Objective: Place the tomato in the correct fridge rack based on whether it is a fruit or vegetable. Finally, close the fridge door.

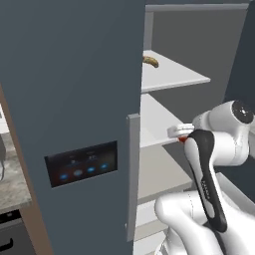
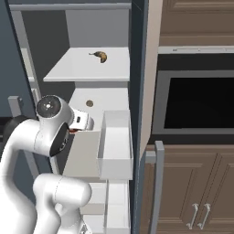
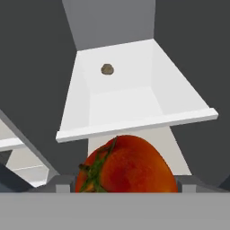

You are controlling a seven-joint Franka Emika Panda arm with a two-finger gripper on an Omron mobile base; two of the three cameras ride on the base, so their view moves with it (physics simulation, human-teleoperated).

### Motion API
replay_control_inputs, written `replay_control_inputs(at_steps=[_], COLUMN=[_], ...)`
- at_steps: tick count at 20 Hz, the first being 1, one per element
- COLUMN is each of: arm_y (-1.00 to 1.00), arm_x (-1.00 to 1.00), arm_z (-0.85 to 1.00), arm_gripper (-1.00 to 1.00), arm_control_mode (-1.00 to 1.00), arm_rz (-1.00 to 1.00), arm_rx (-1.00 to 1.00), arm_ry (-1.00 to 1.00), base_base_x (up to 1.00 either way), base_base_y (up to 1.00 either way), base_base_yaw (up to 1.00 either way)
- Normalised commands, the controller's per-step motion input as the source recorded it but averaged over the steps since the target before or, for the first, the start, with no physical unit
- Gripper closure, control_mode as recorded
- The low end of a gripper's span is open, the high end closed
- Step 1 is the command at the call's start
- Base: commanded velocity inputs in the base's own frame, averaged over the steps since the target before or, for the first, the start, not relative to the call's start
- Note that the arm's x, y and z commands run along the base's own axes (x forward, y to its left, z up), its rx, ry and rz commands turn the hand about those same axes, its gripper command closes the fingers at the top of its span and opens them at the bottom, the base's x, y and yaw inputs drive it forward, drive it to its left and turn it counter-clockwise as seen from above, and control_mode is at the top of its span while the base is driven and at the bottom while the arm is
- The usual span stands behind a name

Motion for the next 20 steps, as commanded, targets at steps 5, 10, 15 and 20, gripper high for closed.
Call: replay_control_inputs(at_steps=[5,10,15,20], arm_y=[0.0,0.0,0.0,0.0], arm_x=[0.61,0.68,0.63,0.62], arm_z=[-0.26,-0.38,-0.17,-0.13], arm_gripper=[1.0,1.0,1.0,1.0], arm_control_mode=[-1.0,-1.0,-1.0,-1.0], arm_rz=[0.04,0.02,0.01,0.01], arm_rx=[0.0,0.0,0.0,0.0], arm_ry=[0.0,0.0,0.01,0.03], base_base_x=[0.0,0.0,0.0,0.0], base_base_y=[0.0,0.0,0.0,0.0], base_base_yaw=[0.0,0.0,0.0,0.0])
